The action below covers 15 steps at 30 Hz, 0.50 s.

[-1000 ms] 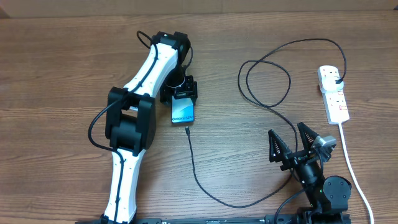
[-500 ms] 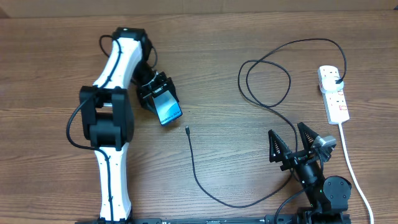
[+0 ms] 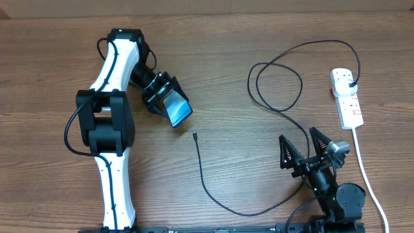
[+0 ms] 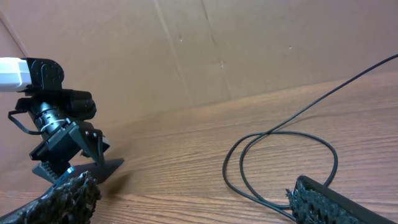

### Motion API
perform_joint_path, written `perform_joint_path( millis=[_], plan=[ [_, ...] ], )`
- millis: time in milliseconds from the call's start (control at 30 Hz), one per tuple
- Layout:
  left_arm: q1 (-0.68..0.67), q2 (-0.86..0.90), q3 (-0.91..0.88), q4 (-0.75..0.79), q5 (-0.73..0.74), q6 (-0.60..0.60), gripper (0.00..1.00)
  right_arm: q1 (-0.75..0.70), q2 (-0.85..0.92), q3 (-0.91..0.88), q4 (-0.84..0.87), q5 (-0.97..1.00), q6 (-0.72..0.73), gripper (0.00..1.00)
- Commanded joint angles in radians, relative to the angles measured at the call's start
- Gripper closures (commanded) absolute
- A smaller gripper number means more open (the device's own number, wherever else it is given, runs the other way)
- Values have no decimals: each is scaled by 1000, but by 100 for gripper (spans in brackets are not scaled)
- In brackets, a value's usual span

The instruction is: Plug charger to phone and switch on socket

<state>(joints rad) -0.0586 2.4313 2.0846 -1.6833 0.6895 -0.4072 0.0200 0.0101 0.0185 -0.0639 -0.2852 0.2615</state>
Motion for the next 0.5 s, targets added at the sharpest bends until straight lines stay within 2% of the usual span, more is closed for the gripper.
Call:
perform_joint_path(
  millis=[0,200,467],
  plan=[
    [2,1,27,-8,71,37,96,-2,-7,-11,6,-4,1,0],
    [13,1,28,-8,249,13,95,-2,-7,-11,6,-4,1,0],
    [34,-10,27,-8,200,-12,96,-2,-7,-11,6,-4,1,0]
  ],
)
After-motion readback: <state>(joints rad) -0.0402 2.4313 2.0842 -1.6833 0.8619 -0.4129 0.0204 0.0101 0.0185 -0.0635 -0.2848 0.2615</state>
